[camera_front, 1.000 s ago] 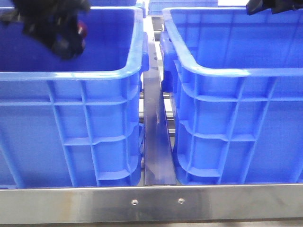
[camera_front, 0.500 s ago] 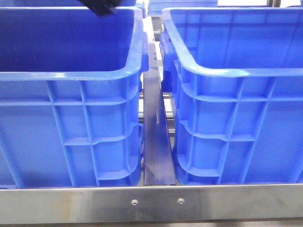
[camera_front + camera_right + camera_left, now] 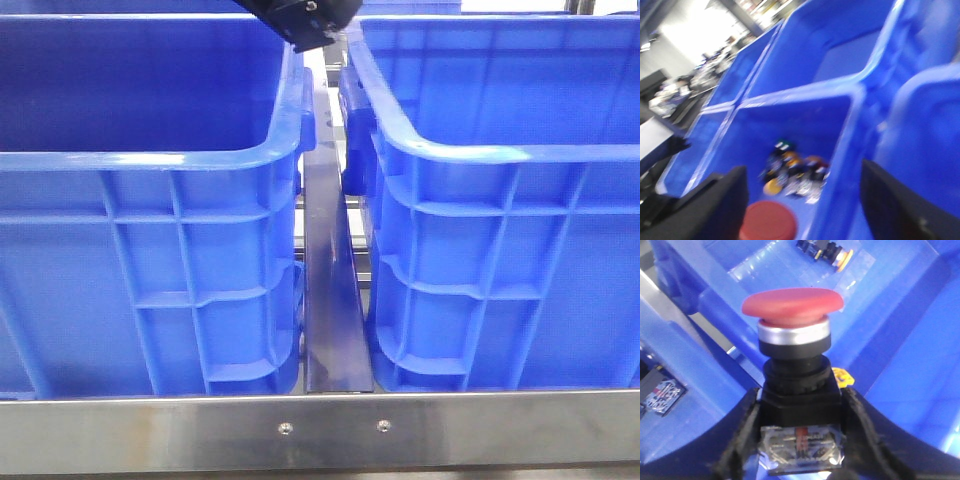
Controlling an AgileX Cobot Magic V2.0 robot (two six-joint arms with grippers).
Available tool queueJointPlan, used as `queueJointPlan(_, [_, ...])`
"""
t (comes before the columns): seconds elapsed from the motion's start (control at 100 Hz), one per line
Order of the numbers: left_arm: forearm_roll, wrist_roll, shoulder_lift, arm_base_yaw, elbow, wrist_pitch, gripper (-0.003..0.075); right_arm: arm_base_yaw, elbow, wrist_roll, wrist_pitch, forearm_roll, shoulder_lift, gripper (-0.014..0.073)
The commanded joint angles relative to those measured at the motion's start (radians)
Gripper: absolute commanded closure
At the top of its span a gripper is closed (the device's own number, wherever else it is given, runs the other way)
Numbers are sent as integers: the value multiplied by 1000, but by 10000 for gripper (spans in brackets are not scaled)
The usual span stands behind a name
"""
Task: Pick red and yellow buttons and place in box
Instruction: 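Pass the red button from the left gripper to the right gripper, then carry the red button with the right gripper down into the bin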
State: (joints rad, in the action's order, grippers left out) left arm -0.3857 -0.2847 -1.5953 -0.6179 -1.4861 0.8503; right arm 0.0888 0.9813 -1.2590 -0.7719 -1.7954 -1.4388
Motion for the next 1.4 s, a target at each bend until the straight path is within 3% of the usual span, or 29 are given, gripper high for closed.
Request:
queueJointPlan(0.0, [-44, -4, 45, -18, -24, -54, 689, 19, 25, 28, -88, -101, 13, 29])
queueJointPlan(0.52, [-44, -6, 45, -22, -24, -54, 689, 83, 25, 60, -155, -102, -21, 48])
queueJointPlan(0.78, [-44, -6, 45, -22, -24, -52, 677, 83, 25, 60, -160, -101, -21, 337])
queueJointPlan(0.87, [-44, -6, 45, -22, -24, -46, 582, 83, 25, 60, -160, -101, -21, 350])
queueJointPlan(1.02, [-44, -6, 45, -22, -24, -46, 251, 83, 25, 60, -160, -101, -21, 350])
queueJointPlan(1.09, [-44, -6, 45, -22, -24, -46, 151, 82, 25, 60, -158, -101, -21, 350])
queueJointPlan(1.23, [-42, -6, 45, -22, -24, -44, 134, 64, 25, 59, -145, -101, -21, 350])
queueJointPlan(1.39, [-42, -6, 45, -22, -24, -43, 134, -38, 25, 56, -151, -101, -21, 350])
